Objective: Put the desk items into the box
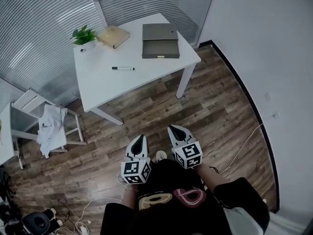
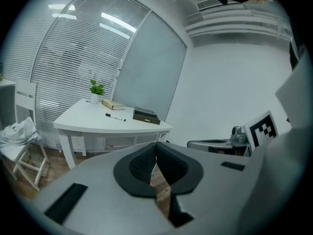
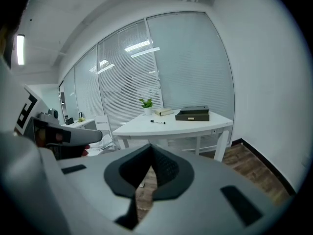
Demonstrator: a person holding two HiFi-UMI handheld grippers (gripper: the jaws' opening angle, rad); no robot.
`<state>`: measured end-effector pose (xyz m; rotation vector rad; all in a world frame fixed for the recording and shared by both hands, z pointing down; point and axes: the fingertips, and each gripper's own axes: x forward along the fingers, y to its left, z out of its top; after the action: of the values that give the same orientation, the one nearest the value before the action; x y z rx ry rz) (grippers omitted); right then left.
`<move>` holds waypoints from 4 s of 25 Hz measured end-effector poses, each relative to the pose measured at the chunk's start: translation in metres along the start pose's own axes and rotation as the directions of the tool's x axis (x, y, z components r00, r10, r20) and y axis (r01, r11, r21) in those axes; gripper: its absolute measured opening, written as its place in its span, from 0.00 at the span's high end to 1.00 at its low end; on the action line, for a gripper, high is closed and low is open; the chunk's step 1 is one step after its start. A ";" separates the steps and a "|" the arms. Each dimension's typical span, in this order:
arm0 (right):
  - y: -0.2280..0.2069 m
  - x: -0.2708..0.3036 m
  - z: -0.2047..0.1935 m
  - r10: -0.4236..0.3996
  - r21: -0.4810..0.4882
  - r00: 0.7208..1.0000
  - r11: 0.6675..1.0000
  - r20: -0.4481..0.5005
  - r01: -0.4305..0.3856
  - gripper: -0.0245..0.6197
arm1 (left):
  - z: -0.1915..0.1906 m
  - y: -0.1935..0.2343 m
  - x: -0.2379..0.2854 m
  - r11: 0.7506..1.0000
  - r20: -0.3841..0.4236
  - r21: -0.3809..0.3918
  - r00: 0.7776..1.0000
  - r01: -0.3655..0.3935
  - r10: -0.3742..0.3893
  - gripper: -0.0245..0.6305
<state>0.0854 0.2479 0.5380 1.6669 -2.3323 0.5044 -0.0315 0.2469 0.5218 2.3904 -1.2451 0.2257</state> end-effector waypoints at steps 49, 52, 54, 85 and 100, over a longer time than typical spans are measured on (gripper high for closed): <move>-0.019 0.273 0.121 -0.131 0.021 0.990 0.991 -0.045 0.132 0.95 | 0.152 0.191 0.224 0.970 -0.071 0.072 0.971 0.232 -0.227 0.94; -0.019 0.281 0.125 -0.123 0.031 0.991 0.992 -0.045 0.124 0.95 | 0.156 0.204 0.227 0.973 -0.073 0.071 0.974 0.218 -0.213 0.94; -0.020 0.285 0.124 -0.119 0.037 0.992 0.992 -0.046 0.121 0.94 | 0.156 0.211 0.229 0.976 -0.076 0.065 0.977 0.206 -0.201 0.94; -0.008 0.394 0.155 0.342 -0.223 0.893 0.884 -0.291 -0.411 0.70 | 0.194 0.262 0.250 0.987 0.050 -0.064 0.987 -0.150 0.154 0.94; -0.001 0.443 0.124 0.354 -0.331 0.808 0.778 -0.472 -0.534 0.70 | 0.194 0.290 0.216 0.936 0.078 -0.129 0.938 -0.327 0.338 0.94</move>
<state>-0.0571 -0.1863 0.5932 0.7061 -2.2986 0.2956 -0.1514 -0.1458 0.5084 2.1053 -1.6621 0.1333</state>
